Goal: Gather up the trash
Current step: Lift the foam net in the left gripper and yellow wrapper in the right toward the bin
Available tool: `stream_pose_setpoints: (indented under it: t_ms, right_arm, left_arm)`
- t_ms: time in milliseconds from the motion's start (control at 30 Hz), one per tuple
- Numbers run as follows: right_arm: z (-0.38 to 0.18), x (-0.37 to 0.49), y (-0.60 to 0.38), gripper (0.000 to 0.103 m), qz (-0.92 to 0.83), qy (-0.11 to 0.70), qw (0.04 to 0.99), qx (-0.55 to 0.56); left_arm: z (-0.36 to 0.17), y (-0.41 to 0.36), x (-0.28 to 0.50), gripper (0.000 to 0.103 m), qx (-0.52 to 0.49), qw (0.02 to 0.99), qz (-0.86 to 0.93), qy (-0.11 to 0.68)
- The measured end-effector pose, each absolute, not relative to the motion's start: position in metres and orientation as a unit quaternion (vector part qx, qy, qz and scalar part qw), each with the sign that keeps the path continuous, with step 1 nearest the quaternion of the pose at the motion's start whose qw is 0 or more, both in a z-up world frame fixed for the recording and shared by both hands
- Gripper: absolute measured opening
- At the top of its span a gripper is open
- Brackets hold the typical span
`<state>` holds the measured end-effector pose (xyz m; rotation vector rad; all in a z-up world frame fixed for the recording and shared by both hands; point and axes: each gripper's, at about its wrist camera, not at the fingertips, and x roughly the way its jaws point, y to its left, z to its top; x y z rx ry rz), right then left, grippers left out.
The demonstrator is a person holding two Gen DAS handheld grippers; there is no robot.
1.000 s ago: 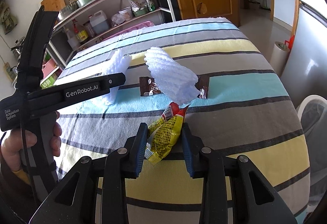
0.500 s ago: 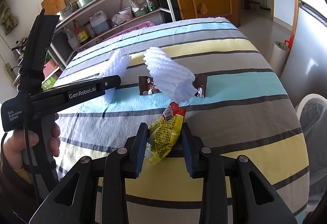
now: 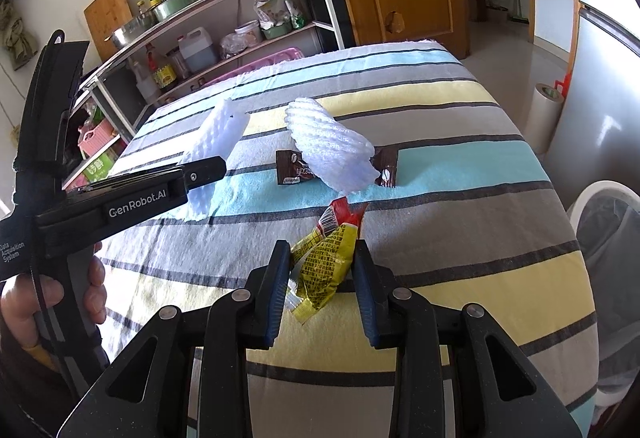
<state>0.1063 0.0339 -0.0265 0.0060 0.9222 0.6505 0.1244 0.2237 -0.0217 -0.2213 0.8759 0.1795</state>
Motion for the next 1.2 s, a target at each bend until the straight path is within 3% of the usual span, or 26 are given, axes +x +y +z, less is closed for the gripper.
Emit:
stream_pose_setpoints:
  t_ms: [1200]
  right_arm:
    - [0.016,0.080,-0.099,0.032,0.224,0.384,0.893,0.068]
  left_arm:
    - [0.026,0.084,0.096,0.030,-0.032,0.923,-0.030,0.383]
